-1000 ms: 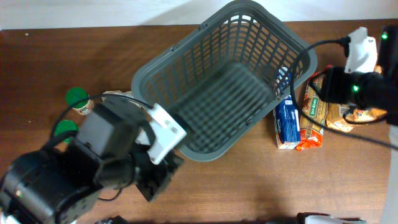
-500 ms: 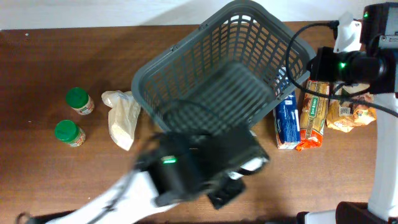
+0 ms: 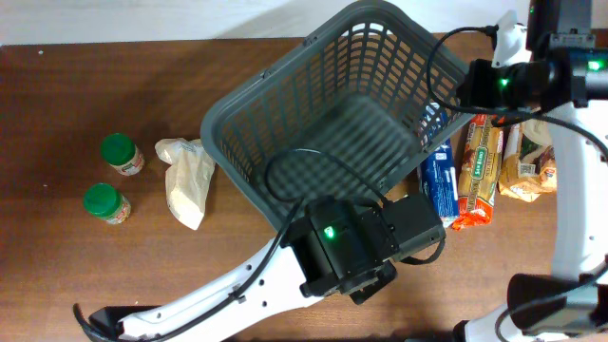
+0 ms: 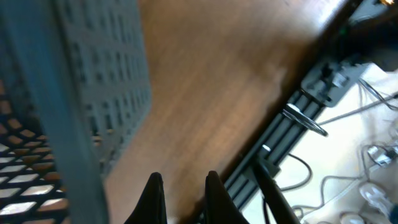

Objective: Pack container
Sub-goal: 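Grasp the grey basket rim with both grippers, then drag the grey basket toward the back centre with both grippers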

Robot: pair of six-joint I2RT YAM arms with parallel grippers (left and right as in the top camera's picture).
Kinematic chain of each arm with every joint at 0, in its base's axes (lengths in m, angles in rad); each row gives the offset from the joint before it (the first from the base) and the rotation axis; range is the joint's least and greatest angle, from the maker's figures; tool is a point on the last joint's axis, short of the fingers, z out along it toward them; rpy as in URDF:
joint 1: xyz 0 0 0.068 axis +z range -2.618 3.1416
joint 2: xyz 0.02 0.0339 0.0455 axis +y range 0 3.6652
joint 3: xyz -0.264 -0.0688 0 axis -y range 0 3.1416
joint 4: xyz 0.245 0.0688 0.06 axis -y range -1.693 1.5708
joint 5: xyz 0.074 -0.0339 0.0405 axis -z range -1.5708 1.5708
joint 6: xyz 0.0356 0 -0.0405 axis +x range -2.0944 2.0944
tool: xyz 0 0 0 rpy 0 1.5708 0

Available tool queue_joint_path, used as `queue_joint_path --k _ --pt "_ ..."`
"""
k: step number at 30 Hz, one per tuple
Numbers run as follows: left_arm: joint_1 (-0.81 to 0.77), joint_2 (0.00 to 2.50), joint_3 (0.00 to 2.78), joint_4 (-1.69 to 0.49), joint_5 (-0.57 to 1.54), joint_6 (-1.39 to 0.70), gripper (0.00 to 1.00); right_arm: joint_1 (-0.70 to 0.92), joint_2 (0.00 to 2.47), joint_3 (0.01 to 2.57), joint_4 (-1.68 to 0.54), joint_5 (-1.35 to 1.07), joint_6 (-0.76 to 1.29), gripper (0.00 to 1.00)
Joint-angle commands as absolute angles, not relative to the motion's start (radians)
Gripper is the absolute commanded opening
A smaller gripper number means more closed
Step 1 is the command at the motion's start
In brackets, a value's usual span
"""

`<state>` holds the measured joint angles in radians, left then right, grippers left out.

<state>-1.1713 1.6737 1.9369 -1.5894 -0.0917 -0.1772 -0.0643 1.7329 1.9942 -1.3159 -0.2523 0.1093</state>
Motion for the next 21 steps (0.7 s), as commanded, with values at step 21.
queue_joint_path --k 21 --pt "-0.928 1.681 1.755 -1.493 -0.178 -0.142 0.02 -0.038 1.761 1.999 -1.308 -0.258 0.113 0.04"
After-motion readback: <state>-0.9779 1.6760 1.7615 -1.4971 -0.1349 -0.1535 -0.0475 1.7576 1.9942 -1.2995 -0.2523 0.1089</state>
